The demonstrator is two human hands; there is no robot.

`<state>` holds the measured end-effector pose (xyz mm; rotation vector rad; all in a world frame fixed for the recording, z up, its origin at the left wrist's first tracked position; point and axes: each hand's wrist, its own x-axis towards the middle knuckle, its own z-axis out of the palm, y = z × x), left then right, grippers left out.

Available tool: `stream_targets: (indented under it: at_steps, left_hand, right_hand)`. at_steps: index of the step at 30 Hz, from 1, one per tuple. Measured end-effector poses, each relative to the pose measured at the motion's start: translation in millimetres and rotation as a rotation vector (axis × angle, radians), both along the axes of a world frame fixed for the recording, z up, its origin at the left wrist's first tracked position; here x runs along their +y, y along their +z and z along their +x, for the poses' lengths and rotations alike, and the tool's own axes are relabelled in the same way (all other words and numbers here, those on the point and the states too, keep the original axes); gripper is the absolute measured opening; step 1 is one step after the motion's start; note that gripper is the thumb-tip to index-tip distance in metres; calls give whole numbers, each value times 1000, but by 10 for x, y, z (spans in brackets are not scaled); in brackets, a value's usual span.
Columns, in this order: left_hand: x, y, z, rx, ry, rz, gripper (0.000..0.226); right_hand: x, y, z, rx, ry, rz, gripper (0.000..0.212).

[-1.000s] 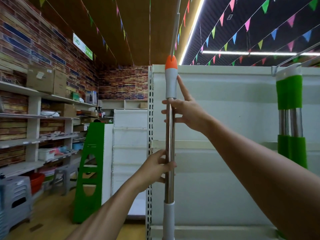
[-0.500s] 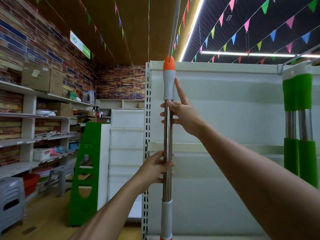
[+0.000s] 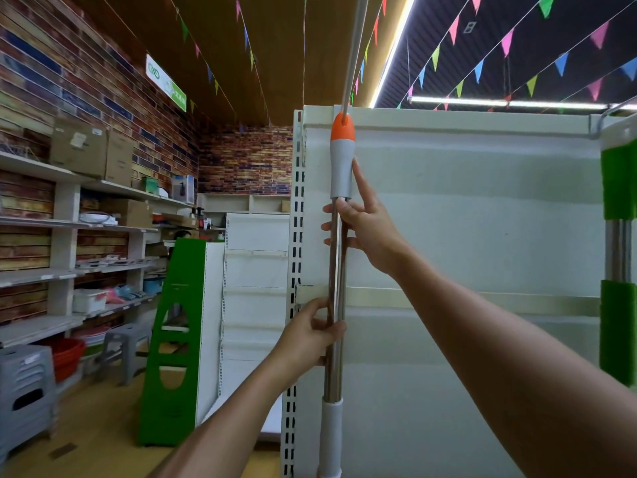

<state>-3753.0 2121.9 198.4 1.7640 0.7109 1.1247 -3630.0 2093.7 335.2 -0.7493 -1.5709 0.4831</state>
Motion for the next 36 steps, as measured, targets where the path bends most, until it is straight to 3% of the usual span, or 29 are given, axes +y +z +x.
stream_targets:
  at_steps: [11, 20, 26, 29, 36]
  left_hand:
    - [86, -73, 54, -11, 105, 12, 18]
    - [13, -42, 87, -27, 168, -16, 9]
    - [-27, -94, 93, 7, 213, 34, 13]
    - [-62, -209, 62, 64, 218, 42, 27]
    - [-118, -315, 35, 28, 209, 6, 38]
  right_hand:
    - [64, -1, 12, -2, 1, 16, 65]
    - [44, -49, -42, -52, -150, 12, 62]
    - [-33, -347, -62, -214, -305, 27, 78]
    - [-149, -674, -78, -311, -343, -9, 87]
    - [-171, -1147, -112, -242, -414, 22, 91]
